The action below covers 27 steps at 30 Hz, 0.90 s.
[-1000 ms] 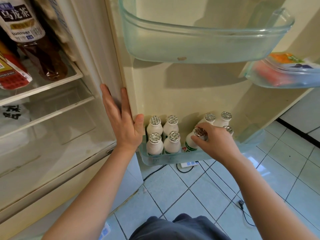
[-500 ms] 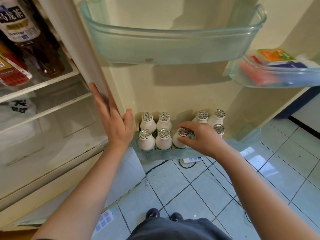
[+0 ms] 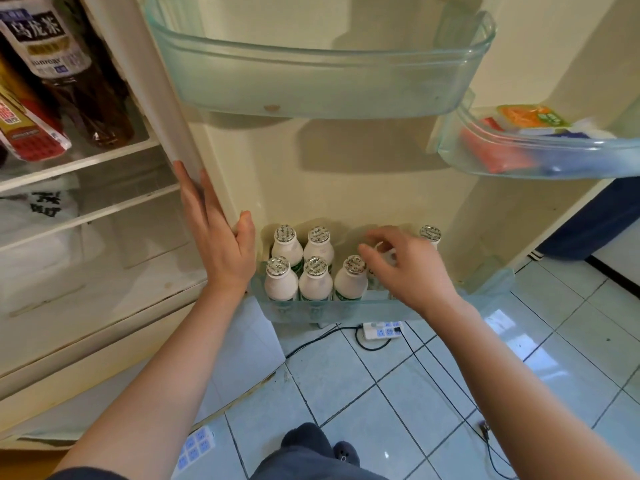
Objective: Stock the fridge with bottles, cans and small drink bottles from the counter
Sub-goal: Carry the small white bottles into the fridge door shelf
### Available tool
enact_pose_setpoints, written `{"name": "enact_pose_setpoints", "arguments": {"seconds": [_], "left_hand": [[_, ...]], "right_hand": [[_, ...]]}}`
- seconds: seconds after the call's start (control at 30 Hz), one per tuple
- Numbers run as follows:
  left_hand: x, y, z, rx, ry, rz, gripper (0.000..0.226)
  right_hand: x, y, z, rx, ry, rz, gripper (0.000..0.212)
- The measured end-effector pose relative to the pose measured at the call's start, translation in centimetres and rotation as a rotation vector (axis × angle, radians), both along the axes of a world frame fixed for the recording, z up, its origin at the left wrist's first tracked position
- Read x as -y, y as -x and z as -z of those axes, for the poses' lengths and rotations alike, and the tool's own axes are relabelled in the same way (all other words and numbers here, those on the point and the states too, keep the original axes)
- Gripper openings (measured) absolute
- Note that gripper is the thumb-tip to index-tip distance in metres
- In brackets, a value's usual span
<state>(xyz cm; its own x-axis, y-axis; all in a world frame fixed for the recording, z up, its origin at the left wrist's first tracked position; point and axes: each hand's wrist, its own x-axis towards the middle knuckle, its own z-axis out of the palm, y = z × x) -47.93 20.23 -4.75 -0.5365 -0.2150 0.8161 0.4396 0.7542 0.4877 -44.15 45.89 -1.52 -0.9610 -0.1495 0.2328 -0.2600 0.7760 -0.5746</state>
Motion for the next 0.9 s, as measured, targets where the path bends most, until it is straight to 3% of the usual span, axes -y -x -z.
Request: {"name": "enact_pose_setpoints", "arguments": {"seconds": [0.07, 0.23, 0.33, 0.4, 0.47, 0.9], "left_hand": [[0.0, 0.0, 0.0, 0.006, -0.013, -0.006, 0.061], [-0.2, -0.1, 0.0, 0.007, -0.027, -0.013, 0.060], [-0.2, -0.1, 0.0, 0.001, -0.015, -0.031, 0.060], [-0.1, -0.1, 0.0, -0.009, -0.003, -0.041, 0.060], [-0.1, 0.0, 0.1, -0.019, 0.008, -0.040, 0.061], [-0.1, 0.1, 0.1, -0.023, 0.038, -0.055, 0.065]], "right_hand": [[-0.8, 0.7, -0.5, -0.073, -0.035, 0.053, 0.031], [-1.3, 3.2, -1.1, -0.023, -0.369, 0.098, 0.036], [-0.9, 4.0, -1.3, 0.094, -0.526, 0.140, 0.034], [-0.8, 4.3, -1.3, 0.161, -0.577, 0.129, 0.022], [-0.8, 4.4, -1.3, 0.175, -0.579, 0.123, 0.016], [1.2, 5.4, -2.0, 0.249, -0.329, -0.213, 0.033]]}}
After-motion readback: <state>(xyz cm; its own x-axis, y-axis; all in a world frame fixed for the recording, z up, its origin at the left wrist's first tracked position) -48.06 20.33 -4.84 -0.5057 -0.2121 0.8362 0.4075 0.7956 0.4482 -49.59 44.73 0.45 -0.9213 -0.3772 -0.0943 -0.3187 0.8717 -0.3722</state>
